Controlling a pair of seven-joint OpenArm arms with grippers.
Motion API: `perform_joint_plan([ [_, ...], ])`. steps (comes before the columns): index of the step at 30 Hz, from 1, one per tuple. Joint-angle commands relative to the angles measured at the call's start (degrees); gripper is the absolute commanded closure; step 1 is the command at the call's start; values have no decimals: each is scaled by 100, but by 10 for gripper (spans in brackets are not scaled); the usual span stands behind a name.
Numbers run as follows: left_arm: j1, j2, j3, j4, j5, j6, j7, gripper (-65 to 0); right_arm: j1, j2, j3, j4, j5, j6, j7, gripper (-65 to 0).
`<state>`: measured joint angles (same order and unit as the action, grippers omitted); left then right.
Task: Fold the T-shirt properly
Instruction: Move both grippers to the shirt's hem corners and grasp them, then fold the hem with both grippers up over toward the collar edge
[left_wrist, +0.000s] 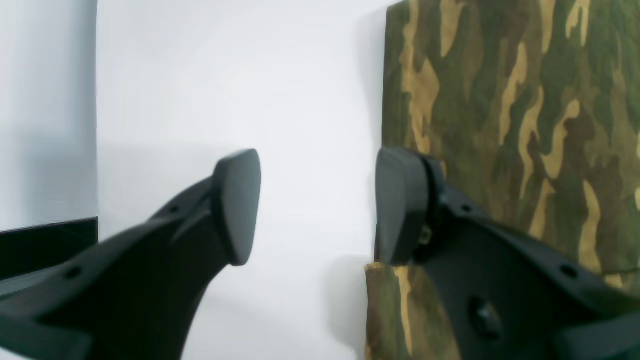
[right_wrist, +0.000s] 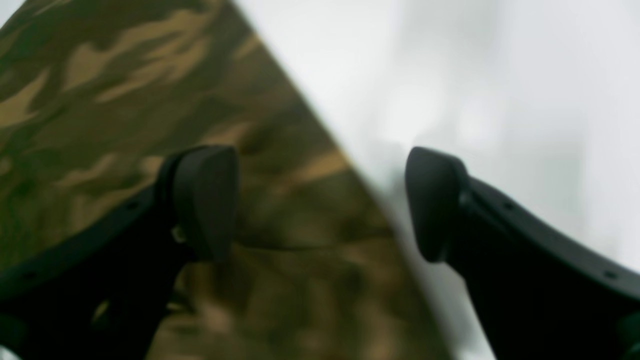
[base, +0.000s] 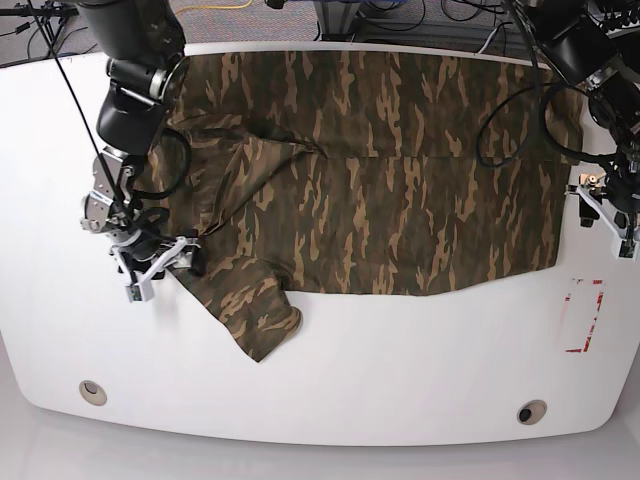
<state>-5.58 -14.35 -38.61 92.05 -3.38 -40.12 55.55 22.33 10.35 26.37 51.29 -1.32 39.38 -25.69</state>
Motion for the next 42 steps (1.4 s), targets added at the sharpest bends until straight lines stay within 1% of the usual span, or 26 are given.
perform_joint_plan([
  [1, -105, -108, 94, -155, -36, 12, -355, -346, -101, -160, -39, 194, -83, 62, -336, -490],
  [5, -237, -196, 261, -462, -36, 12, -522, -346, -136, -213, -39, 335, -57, 62, -415, -488],
  [8, -343, -196, 331, -708, -36, 12, -566, -346, -136, -195, -39, 326, -39, 62, -389, -484],
  [11, -439, -196, 331, -972, -36, 12, -584, -346, -127, -187, -39, 326, -39, 62, -389, -436],
  [13, -571, -196, 331, -1209, -36, 12, -698, -349, -118, -187, -48, 335, -57, 62, -389, -355],
  [14, -633, -196, 331, -1359, -36, 12, -777, -349, -110, -187, -48, 335, -74, 62, -389, -300],
  [15, -668, -196, 331, -1438, -36, 12, -838, -349, -101, -178, -48, 335, -83, 62, -389, -260],
  [16, -721, -196, 331, -1570, -36, 12, -926, -350, -92, -178, -57, 335, -83, 62, -389, -198],
  [17, -747, -196, 331, -1623, -36, 12, -970, -350, -66, -178, -57, 335, -83, 62, -389, -170],
  [18, -826, -196, 331, -1798, -36, 12, -1093, -350, -30, -160, -57, 335, -83, 62, -389, -103],
  [19, -879, -196, 331, -1895, -36, 12, -1155, -350, -13, -125, -66, 335, -83, 62, -398, -62],
  [21, -1028, -196, 340, -2150, -36, 227, -1278, -351, -4, -63, -74, 335, -83, 62, -407, -8],
  [22, -1055, -196, 340, -2203, -36, 280, -1296, -351, -4, -55, -74, 335, -83, 62, -407, -3],
  [23, -1160, -196, 340, -2361, -36, 429, -1366, -351, 5, -55, -74, 335, -83, 62, -407, 0],
  [27, -1433, -196, 340, -2827, -36, 781, -1612, -356, 5, -37, -74, 335, -83, 62, -415, 0],
  [28, -1538, -187, 340, -3029, -36, 939, -1709, -374, 5, -28, -74, 335, -83, 62, -415, 0],
  [30, -1697, -187, 340, -3311, -36, 1142, -1814, -415, 5, -28, -74, 335, -92, 62, -415, 0],
  [32, -1828, -187, 340, -3565, -45, 1273, -1867, -457, 5, -28, -74, 335, -92, 62, -415, 0],
  [34, -1943, -187, 340, -3794, -62, 1300, -1867, -492, -4, -28, -74, 335, -92, 62, -415, 0],
  [35, -1978, -187, 340, -3873, -62, 1273, -1867, -497, -4, -28, -74, 335, -92, 62, -415, 0],
  [40, -2136, -169, 340, -4198, -62, 1177, -1858, -499, -22, -28, -74, 335, -92, 62, -415, 0],
  [42, -2198, -152, 340, -4374, -62, 1045, -1832, -499, -22, -28, -74, 335, -92, 62, -415, 0],
])
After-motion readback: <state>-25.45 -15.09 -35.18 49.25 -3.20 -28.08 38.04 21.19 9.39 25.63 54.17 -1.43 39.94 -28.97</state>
